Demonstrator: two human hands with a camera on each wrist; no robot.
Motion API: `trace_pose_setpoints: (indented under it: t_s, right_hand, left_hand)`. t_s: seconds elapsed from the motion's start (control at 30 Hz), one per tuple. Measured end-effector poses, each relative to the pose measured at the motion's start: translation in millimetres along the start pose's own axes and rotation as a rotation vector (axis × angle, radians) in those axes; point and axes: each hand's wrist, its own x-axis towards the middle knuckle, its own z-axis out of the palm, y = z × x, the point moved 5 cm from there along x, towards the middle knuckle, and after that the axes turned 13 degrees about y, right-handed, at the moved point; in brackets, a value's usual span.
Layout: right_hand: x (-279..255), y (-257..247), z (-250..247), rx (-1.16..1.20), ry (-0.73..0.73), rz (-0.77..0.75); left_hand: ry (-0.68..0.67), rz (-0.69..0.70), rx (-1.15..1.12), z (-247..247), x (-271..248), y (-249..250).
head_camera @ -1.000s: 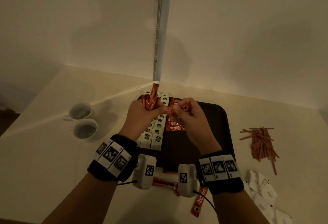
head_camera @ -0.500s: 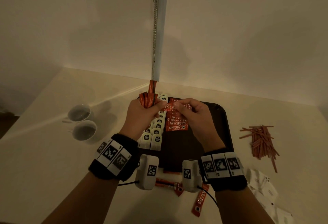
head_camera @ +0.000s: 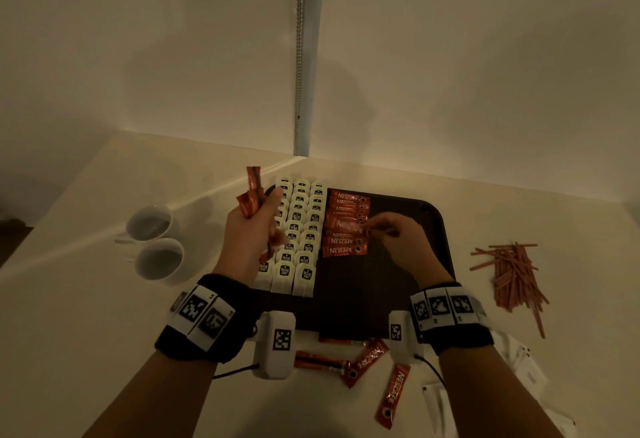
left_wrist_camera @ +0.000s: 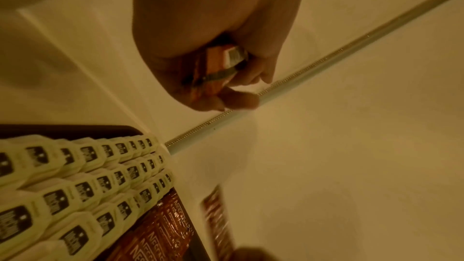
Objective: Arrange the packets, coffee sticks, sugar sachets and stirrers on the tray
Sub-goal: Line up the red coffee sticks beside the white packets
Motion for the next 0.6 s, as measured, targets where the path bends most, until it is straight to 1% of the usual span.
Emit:
trace_pose_setpoints:
  t_s: [0.07, 0.13, 0.23, 0.3, 0.43, 0.6]
  right_hand:
    - [1.4, 30.4, 13.0, -0.130, -0.057, 0.065]
    - [-2.2, 52.7, 27.5, -0.194, -0.136, 0.126]
    - [-7.1, 68.1, 43.4, -0.166, -0.177, 0.159]
    - [-7.9, 69.9, 49.1, -0.103, -0.133, 0.179]
    - [-4.9, 71.7, 53.2, -0.050, 0.021, 0.230]
    - [-2.6, 72.1, 57.5, -0.039, 0.067, 0.248]
  left_hand:
    - [-0.002, -0.068, -0.044, -4.8, 3.1, -4.0]
    - [-0.017, -0.127, -0.080, -7.9, 5.0, -8.2]
    - [-0.030, -0.173, -0.086, -11.1, 6.7, -13.8]
    - [-0.023, -0.197, -0.084, -13.9, 8.1, -17.7]
    - [-0.028, -0.216, -0.060, -17.4, 9.3, -20.4]
    - [-0.012, -0.233, -0.060, -22.3, 10.3, -22.5]
